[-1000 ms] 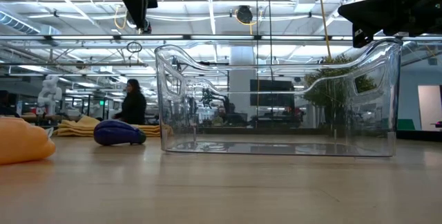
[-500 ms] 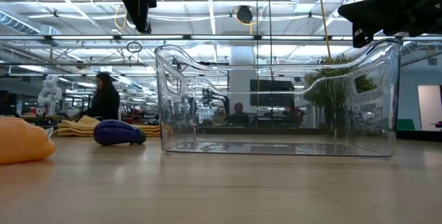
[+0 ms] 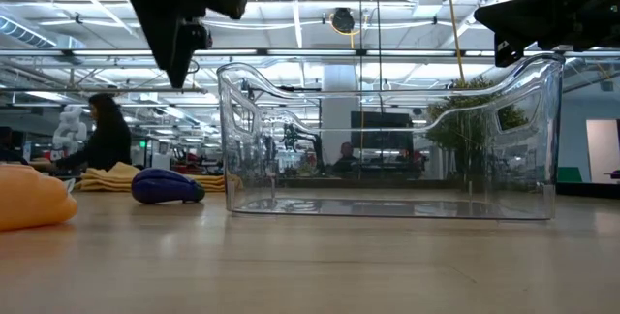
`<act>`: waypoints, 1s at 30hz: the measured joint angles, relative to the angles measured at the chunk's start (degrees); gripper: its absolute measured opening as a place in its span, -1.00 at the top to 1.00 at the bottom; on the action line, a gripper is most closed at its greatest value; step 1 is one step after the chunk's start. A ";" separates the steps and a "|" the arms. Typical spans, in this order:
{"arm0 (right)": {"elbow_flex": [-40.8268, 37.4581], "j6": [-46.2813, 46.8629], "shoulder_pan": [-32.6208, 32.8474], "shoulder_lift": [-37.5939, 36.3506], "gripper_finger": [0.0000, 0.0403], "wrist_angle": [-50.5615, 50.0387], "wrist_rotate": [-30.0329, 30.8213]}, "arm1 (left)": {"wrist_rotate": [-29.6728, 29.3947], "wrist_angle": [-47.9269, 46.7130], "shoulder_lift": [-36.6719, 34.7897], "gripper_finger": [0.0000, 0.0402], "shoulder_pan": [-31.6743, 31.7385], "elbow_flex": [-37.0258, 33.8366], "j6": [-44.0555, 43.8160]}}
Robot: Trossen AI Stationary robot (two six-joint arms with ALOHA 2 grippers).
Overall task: Pick and placing Produce into tupperware
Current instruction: Put the purple eggplant into the transparent bin
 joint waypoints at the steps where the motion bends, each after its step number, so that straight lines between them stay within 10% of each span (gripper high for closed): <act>1: 0.00 0.00 0.00 0.00 1.00 0.00 -0.01 | 0.00 0.70 0.00 -0.28 0.01 -0.92 -0.02; 30: 0.00 0.01 0.00 0.01 1.00 0.00 0.01 | -3.82 15.82 0.02 -0.28 0.04 -14.11 -15.06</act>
